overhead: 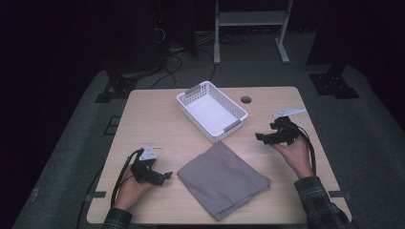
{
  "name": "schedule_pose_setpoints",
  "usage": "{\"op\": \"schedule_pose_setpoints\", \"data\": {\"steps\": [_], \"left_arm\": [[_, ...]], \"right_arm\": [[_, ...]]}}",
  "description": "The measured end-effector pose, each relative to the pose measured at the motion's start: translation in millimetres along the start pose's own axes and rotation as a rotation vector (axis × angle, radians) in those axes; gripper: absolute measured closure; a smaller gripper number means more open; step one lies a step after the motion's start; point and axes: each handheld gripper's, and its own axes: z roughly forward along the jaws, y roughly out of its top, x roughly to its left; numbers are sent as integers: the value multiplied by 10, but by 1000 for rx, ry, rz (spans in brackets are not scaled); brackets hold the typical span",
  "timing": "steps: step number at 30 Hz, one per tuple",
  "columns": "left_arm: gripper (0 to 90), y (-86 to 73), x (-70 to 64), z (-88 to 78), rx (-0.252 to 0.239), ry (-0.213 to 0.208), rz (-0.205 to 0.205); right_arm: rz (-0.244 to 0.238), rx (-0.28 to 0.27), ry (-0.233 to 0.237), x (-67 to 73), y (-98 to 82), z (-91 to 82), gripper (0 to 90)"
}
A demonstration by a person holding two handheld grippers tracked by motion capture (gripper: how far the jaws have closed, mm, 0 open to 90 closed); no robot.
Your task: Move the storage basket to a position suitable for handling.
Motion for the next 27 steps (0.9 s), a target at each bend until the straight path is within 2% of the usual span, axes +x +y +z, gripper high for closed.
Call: {"op": "schedule_pose_setpoints", "data": {"steps": [2, 6, 11, 13, 17, 27], "left_arm": [[0, 0, 0, 0, 0, 0, 0], [0, 0, 0, 0, -1, 0, 0], [0, 0, 2, 0, 0, 1, 3], [0, 0, 1, 1, -1, 0, 1], [0, -1, -1, 2, -3, 1, 0], [0, -2, -1, 2, -4, 1, 0]], "right_arm": [[-2, -11, 8, -2, 92, 20, 187], [-1, -21, 17, 2, 165, 35, 210], [-23, -23, 17, 20, 315, 101, 242], [-28, -34, 13, 32, 385, 142, 287], [-22, -33, 14, 32, 535, 237, 355], [-34, -6, 3, -1, 734, 427, 459]]}}
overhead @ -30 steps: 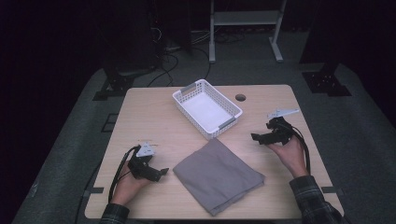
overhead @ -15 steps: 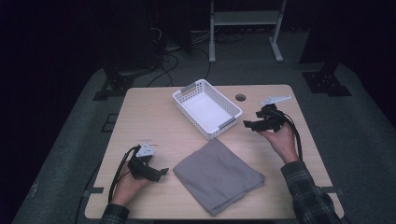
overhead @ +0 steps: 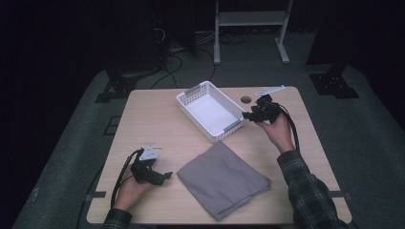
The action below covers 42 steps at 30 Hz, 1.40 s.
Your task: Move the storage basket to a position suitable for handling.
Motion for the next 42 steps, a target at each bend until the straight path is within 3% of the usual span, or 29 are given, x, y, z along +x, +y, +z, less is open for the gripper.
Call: {"op": "schedule_pose_setpoints", "data": {"steps": [12, 20, 24, 26, 29, 42], "left_arm": [[0, 0, 0, 0, 0, 0, 0], [0, 0, 0, 0, 0, 0, 0], [0, 0, 0, 0, 0, 0, 0], [0, 0, 0, 0, 0, 0, 0], [0, 0, 0, 0, 0, 0, 0], [0, -3, 0, -5, 1, -1, 0]], "right_arm": [[-25, 43, -23, -58, 221, 198, 541], [-17, 87, -21, -129, 204, 384, 616], [-16, 105, -15, -150, 187, 476, 712], [-17, 109, -13, -152, 186, 489, 728], [-20, 121, -15, -154, 182, 508, 832], [6, 145, -27, -304, 134, 392, 844]]}}
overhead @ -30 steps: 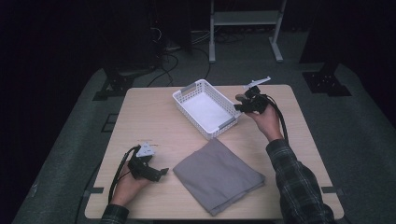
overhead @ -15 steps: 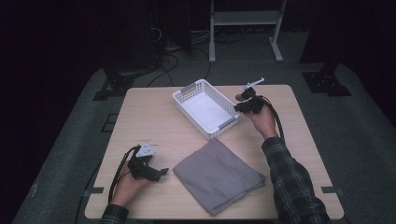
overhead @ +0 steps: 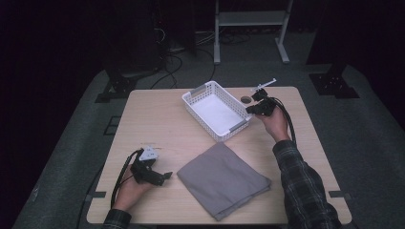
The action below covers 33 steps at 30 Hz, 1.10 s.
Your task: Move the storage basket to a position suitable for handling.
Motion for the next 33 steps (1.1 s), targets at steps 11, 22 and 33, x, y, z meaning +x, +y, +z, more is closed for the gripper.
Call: {"op": "schedule_pose_setpoints", "data": {"steps": [11, 22, 33], "left_arm": [[0, 0, 0, 0, 0, 0, 0], [0, 0, 0, 0, 1, 0, 1], [0, 0, 0, -1, 1, 0, 1]], "right_arm": [[14, 12, -10, -139, -150, -153, 844], [15, 18, -15, -192, -397, -363, 844], [14, 36, -23, -232, -622, -564, 844]]}}
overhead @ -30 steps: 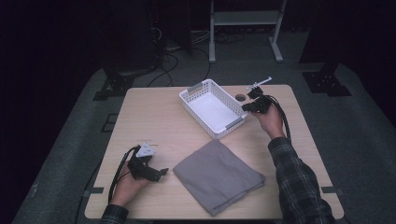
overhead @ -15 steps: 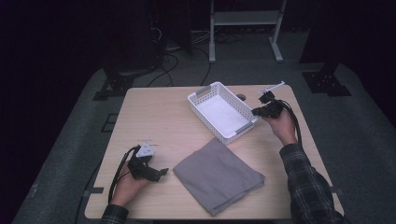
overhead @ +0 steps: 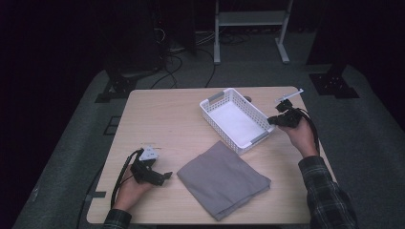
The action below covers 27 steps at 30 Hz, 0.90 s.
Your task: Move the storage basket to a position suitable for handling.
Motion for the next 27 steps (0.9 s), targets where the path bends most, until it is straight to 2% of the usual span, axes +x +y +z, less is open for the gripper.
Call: {"op": "schedule_pose_setpoints", "data": {"steps": [12, 21, 24, 27], "left_arm": [[0, 0, 0, 0, 0, 0, 0], [0, 1, 1, -2, 3, -1, 1], [0, 1, 1, -2, 3, -1, 1], [0, 1, 0, -2, 3, -1, 0]], "right_arm": [[-2, 4, -4, -2, -200, -161, 844], [13, 7, -3, -20, -378, -299, 833], [19, 1, -48, 26, -387, -379, 704], [12, -18, -76, 68, -378, -450, 680]]}}
